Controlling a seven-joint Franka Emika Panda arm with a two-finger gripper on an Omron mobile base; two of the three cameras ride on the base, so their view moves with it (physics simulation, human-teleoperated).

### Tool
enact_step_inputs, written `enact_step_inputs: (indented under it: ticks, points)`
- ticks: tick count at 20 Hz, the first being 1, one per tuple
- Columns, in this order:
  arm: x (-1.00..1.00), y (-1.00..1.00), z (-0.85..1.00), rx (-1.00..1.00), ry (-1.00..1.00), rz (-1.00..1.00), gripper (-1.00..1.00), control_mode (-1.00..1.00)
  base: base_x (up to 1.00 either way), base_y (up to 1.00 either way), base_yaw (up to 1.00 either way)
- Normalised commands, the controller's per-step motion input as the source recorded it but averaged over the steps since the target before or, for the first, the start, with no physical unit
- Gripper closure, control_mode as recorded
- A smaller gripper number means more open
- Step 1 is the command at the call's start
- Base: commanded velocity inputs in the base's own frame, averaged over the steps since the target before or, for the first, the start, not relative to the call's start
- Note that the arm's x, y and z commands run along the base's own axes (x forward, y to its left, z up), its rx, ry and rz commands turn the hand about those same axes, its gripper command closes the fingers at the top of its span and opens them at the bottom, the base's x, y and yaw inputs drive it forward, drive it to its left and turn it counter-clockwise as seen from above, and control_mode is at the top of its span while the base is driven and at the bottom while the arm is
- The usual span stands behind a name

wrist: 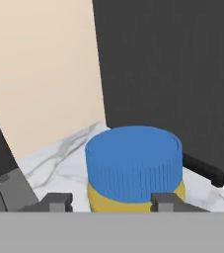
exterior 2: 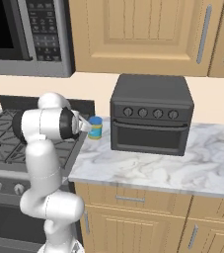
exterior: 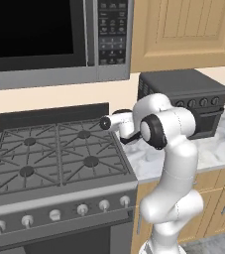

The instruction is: Collect the paprika, mayonnaise, and shaker from the cabinet and place them next to the stove.

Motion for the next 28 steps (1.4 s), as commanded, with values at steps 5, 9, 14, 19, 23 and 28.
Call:
enact_step_inputs:
  ticks: [5, 9, 14, 19, 23, 28]
  points:
    - [-0.19, 0.26, -0.14, 0.0, -0.02, 0.0, -1.0, -1.0, 0.0, 0.0, 0.0]
    - [-0.21, 0.37, -0.03, 0.0, 0.0, 0.0, -1.0, -1.0, 0.0, 0.0, 0.0]
    - [-0.33, 0.35, 0.02, 0.0, -0.01, 0.0, -1.0, -1.0, 0.0, 0.0, 0.0]
    - [-0.83, -0.05, 0.26, 0.02, -0.1, -0.02, -1.0, -1.0, 0.0, 0.0, 0.0]
    - [-1.0, -0.31, 0.59, 0.02, -0.15, -0.05, -1.0, -1.0, 0.0, 0.0, 0.0]
    - [-0.98, -0.12, 0.92, 0.0, -0.09, -0.04, -1.0, -1.0, 0.0, 0.0, 0.0]
